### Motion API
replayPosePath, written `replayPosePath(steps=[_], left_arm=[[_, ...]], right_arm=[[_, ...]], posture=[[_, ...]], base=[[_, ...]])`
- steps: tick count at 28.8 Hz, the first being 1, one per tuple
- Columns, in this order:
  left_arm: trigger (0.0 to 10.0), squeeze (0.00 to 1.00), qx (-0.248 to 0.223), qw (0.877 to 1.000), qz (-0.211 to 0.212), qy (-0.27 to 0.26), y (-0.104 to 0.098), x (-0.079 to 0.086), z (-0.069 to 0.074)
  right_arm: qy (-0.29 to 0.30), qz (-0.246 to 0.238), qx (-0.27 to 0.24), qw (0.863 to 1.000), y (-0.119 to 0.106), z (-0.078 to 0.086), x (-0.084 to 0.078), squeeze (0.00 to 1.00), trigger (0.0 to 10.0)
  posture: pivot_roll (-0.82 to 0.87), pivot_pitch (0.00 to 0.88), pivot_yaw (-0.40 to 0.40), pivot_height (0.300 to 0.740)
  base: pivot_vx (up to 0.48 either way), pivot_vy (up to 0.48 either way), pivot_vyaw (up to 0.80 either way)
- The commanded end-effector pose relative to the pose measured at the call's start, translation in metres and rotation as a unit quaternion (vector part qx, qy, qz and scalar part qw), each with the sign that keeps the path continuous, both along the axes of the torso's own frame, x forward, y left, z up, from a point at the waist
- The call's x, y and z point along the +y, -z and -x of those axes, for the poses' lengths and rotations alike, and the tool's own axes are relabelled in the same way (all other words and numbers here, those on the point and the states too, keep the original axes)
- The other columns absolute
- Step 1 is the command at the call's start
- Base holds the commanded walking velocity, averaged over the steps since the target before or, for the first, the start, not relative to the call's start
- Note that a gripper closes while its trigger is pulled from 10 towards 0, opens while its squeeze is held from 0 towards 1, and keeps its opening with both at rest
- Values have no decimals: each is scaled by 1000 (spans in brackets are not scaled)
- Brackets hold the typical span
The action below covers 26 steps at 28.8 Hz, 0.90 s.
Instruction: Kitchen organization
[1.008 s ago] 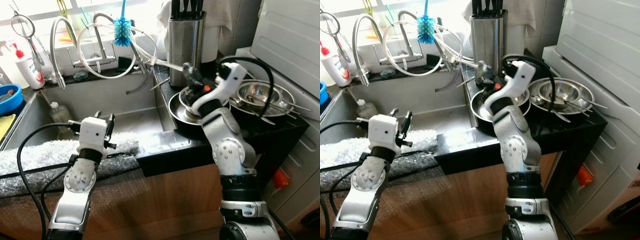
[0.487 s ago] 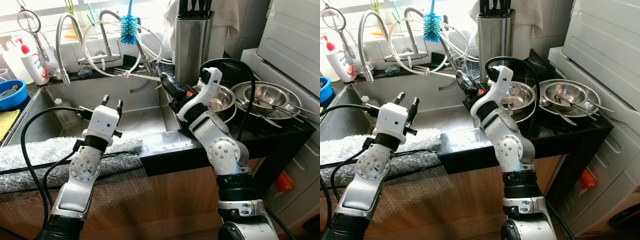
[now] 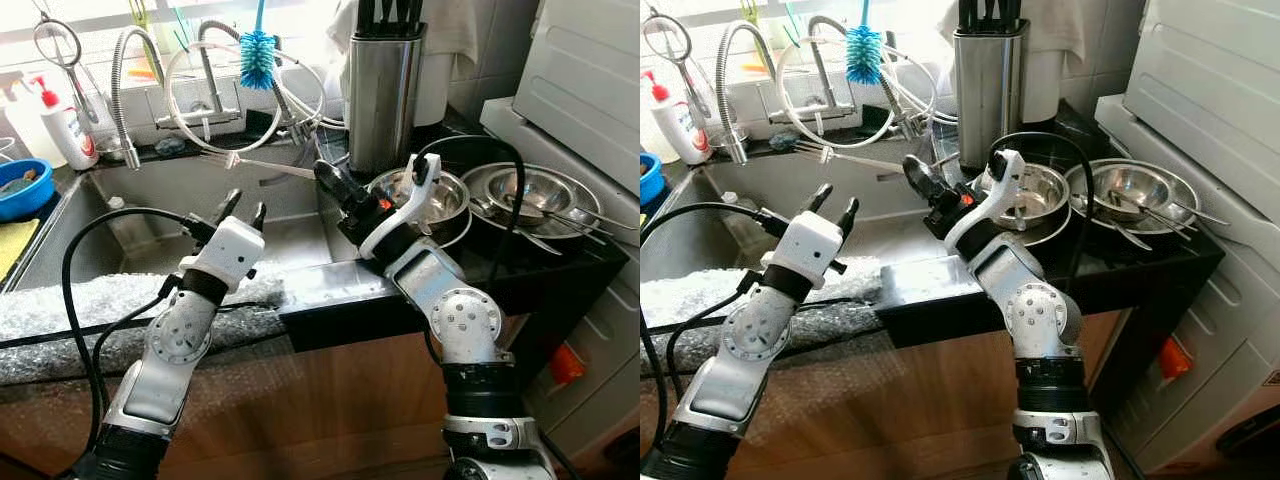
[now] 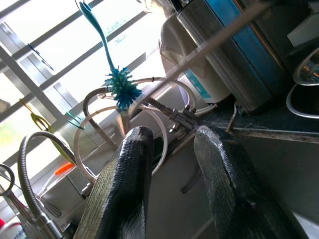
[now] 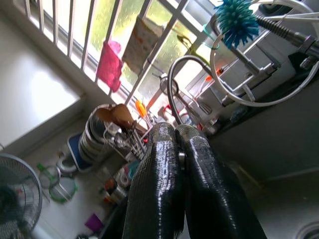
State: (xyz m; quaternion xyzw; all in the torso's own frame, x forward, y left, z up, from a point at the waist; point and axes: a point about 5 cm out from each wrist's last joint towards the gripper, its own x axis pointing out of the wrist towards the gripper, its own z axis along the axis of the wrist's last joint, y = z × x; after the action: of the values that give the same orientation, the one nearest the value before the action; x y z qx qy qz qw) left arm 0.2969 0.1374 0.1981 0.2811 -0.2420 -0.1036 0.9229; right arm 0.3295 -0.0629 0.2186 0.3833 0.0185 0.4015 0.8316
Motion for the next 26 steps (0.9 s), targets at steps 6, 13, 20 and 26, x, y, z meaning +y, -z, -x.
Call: replayPosePath(steps=[6,13,20,26], left_arm=[[10000,0,-4,999,-34,2,1,-3,-2],[10000,0,-10,998,-67,-6,2,-4,-5],[10000,0,-12,997,-75,-15,3,-5,-6],[10000,0,-19,996,-79,-32,1,-4,-9]], right_arm=[[-12,25,-6,1000,1,4,1,0,10000],[-43,53,-12,998,2,12,5,0,10000],[-68,72,-22,995,3,18,10,0,10000],[-68,80,-27,994,4,20,9,0,10000]], posture=[[38,0,74,740],[39,0,72,740],[38,0,72,740],[38,0,74,740]], base=[[0,0,0],[0,0,0],[0,0,0],[0,0,0]])
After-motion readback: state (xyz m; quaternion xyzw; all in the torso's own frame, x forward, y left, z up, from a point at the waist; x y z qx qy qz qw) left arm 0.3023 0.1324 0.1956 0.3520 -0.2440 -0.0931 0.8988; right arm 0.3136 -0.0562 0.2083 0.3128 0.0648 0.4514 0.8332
